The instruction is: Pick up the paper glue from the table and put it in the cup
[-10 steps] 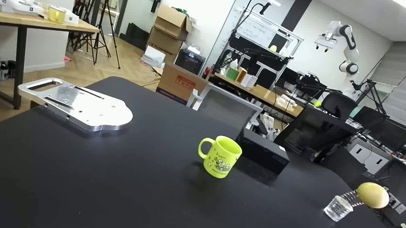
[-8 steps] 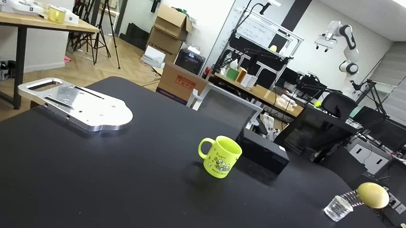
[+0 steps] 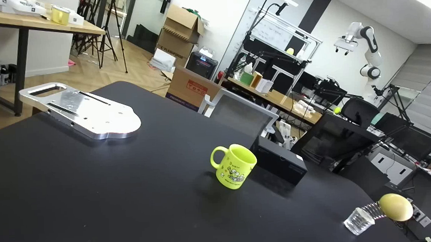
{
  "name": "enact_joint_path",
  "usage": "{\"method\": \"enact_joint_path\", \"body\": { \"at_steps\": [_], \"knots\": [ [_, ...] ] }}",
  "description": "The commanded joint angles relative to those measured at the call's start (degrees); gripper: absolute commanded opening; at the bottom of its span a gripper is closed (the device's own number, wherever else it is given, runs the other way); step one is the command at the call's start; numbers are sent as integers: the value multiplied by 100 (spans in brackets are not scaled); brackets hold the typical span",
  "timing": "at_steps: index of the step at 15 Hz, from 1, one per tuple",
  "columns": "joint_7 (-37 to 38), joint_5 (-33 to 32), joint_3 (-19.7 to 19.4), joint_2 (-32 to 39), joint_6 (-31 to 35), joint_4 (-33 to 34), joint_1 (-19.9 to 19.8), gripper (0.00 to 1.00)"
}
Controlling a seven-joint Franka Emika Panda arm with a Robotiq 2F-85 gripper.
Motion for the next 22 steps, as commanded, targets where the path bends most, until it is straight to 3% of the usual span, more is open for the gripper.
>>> {"method": "enact_joint_path", "body": {
  "at_steps": [1,5,13,22],
  "knots": [
    [44,51,88,160,264,62,15,100],
    [274,177,275,705,919,138,113,100],
    [932,90,817,2397,2831,276,146,100],
    [1079,119,887,3746,3191,739,80,100]
  ]
}}
